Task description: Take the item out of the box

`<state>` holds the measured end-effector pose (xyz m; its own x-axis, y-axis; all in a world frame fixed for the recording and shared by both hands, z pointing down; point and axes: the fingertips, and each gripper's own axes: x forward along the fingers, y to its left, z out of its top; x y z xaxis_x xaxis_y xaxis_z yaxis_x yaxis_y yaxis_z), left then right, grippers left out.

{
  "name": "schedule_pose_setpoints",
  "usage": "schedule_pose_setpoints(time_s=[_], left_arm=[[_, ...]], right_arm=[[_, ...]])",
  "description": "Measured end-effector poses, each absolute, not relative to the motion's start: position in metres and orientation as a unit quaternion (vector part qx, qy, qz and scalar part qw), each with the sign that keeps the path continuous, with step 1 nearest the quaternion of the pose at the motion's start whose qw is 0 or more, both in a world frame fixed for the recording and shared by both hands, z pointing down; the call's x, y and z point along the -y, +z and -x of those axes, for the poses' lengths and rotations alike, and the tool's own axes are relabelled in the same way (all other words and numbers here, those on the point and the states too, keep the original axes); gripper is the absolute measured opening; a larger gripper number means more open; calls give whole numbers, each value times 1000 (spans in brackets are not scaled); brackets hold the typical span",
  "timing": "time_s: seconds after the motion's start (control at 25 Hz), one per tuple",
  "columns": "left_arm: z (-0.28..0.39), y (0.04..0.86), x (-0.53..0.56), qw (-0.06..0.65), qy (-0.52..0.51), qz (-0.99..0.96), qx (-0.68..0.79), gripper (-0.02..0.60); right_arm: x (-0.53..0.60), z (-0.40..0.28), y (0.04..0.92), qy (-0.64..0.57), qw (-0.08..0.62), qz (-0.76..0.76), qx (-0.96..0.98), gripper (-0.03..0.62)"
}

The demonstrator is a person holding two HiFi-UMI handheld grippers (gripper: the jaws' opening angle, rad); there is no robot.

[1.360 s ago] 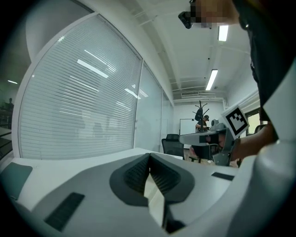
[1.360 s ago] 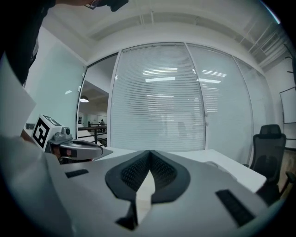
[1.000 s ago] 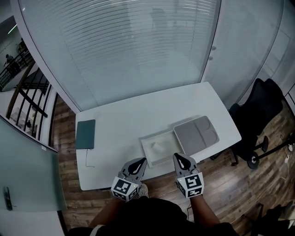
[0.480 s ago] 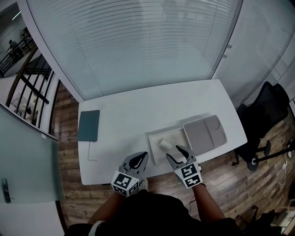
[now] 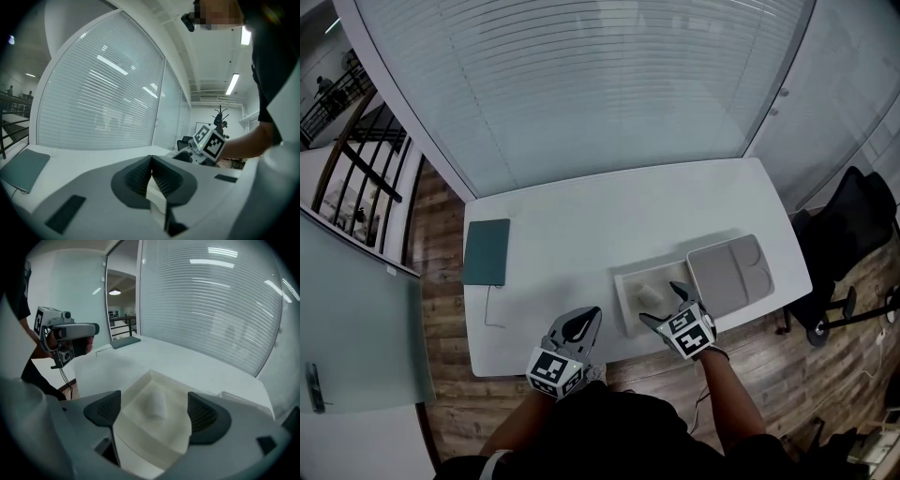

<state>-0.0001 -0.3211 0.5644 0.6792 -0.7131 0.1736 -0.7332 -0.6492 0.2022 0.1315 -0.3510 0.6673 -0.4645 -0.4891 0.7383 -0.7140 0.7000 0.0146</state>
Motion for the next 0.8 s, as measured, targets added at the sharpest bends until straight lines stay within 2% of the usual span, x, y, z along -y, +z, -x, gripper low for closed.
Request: schedule_pose_setpoints(time_s=[0.48, 0.8], left_arm=[[23, 570, 336, 136, 29, -902, 408, 11], [36, 572, 341, 140, 31, -899, 414, 11]], right_arm=[[374, -129, 728, 181, 472, -312, 804, 537], [377, -125, 743, 194, 504, -294, 789, 541]])
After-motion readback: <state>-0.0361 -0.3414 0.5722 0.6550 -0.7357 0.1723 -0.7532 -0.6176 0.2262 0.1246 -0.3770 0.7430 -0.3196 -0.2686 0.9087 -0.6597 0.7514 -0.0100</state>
